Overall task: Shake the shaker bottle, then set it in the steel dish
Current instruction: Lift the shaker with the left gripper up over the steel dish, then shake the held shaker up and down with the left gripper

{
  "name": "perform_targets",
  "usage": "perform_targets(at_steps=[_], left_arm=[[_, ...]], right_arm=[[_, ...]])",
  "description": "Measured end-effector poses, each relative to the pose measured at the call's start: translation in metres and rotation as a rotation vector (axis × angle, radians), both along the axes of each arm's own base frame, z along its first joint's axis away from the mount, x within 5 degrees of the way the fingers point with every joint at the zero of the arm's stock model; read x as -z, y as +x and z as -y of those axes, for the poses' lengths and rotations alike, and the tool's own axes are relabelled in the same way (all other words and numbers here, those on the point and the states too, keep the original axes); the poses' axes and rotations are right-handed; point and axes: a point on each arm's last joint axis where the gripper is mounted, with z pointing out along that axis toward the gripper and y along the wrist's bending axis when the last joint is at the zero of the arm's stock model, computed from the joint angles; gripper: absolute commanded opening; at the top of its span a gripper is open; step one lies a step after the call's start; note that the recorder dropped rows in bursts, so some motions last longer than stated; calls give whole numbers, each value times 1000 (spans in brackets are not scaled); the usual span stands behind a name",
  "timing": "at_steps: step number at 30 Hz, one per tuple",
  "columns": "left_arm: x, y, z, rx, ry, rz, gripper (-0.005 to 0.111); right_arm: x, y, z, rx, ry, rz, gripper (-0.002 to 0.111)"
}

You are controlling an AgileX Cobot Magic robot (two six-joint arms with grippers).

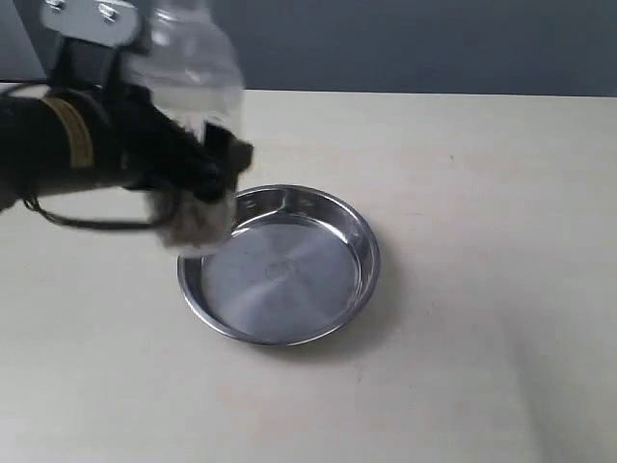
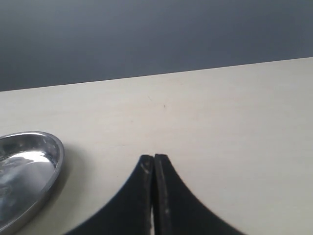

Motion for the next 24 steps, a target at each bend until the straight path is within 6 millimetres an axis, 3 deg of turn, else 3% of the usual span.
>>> perform_targets(at_steps=[4, 7, 8, 11, 14, 16, 19, 21, 24], left_arm=[[-6, 10, -7, -120, -235, 8, 0], [-5, -7, 14, 77, -18, 50, 0], [-5, -9, 19, 112, 3, 63, 0], [4, 2, 13, -3, -119, -15, 0], [14, -9, 24, 91, 26, -22, 0], [13, -12, 32, 127, 33, -7, 0], [-7, 8, 11, -2, -48, 32, 0], [-38, 15, -1, -34, -117, 134, 0], [-91, 6, -1, 36, -250, 327, 0]], right_arm=[[0, 0, 0, 0, 0, 0, -1], [0, 0, 0, 0, -3, 0, -1], [0, 0, 0, 0, -3, 0, -1], [0, 0, 0, 0, -3, -2, -1], [0, 0, 0, 0, -3, -2, -1], [0, 0, 0, 0, -3, -2, -1], [0, 0, 0, 0, -3, -2, -1], [0, 0, 0, 0, -3, -2, -1], [0, 0, 0, 0, -3, -2, -1]])
